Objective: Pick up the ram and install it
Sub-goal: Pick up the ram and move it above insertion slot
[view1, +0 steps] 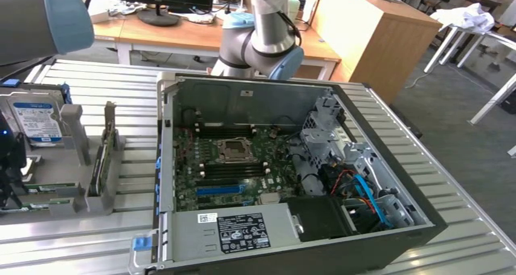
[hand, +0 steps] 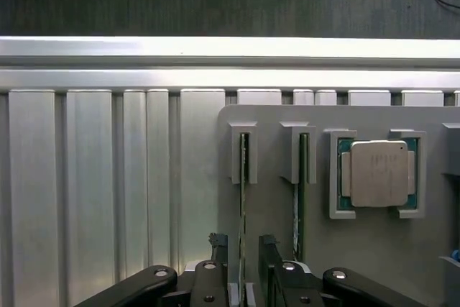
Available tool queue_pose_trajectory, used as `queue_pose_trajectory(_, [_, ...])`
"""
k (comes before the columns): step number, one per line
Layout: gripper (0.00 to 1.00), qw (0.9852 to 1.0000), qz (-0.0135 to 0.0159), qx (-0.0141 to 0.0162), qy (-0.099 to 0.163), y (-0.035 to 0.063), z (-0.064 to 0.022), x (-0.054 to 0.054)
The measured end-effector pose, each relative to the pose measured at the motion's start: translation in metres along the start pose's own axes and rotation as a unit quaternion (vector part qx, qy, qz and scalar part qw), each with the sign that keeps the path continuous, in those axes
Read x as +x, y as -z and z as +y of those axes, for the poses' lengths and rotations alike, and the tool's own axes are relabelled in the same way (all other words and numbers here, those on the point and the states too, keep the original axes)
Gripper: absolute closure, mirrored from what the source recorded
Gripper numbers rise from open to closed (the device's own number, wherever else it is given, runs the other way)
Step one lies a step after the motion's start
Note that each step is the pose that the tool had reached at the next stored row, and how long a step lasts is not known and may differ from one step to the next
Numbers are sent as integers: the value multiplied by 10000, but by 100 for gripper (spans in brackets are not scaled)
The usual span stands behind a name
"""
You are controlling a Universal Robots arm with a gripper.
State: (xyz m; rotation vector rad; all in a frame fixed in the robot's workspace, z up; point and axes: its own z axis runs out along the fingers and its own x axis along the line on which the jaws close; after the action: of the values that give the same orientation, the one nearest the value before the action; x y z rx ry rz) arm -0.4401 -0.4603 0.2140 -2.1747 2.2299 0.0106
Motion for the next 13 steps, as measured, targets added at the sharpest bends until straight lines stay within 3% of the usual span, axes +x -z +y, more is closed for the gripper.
queue_pose_trajectory(13, [69,10000,1,2,0,-82,2,2])
